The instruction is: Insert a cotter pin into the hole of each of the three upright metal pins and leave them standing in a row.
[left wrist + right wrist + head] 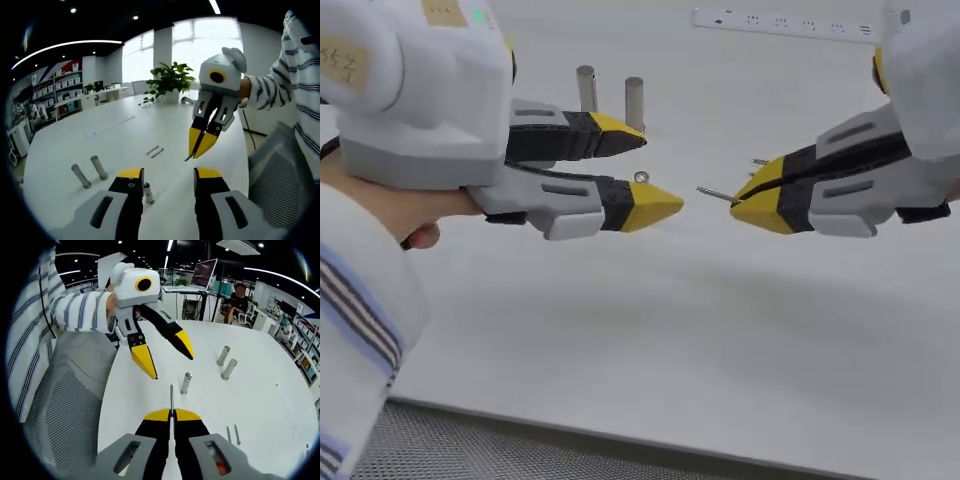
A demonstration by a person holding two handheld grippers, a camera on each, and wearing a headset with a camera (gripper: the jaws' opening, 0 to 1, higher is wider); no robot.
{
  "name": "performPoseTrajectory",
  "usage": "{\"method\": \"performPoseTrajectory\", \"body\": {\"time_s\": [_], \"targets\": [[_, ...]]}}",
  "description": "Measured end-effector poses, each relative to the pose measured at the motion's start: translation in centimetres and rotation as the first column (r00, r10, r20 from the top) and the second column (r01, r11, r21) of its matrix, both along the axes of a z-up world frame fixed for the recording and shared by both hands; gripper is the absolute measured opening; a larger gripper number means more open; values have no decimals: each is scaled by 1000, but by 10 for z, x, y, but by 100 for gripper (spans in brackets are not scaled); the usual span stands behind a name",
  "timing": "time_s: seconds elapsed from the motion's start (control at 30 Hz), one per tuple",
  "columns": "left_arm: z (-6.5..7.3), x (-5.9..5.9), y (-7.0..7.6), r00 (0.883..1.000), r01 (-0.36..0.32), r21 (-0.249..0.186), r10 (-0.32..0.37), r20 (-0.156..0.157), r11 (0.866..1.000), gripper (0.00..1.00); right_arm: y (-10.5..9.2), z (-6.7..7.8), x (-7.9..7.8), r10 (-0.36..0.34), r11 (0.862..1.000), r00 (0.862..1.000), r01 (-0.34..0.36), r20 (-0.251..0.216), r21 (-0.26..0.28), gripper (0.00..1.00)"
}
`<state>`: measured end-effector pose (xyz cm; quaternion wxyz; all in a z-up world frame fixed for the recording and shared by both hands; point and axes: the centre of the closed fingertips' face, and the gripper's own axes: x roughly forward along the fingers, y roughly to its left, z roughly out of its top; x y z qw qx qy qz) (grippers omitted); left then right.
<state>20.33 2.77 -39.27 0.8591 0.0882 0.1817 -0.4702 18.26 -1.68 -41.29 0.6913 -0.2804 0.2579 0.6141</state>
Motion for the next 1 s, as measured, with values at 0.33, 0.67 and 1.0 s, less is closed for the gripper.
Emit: {"method": "performPoseTrajectory", "body": {"time_s": [0.33, 0.67, 1.0], "targets": [[-29, 20, 10, 997, -52, 5, 52, -58, 999, 34, 6, -14, 26, -7, 997, 1000, 7, 1, -79, 0], [-40, 28, 16, 994, -76, 32, 78, -78, 997, 26, 15, -26, 33, 33, 991, 999, -32, 4, -126, 0], [-46, 32, 19, 994, -78, 35, 80, -69, 996, 15, 24, -34, 38, 55, 987, 998, -56, -9, -153, 0]]}}
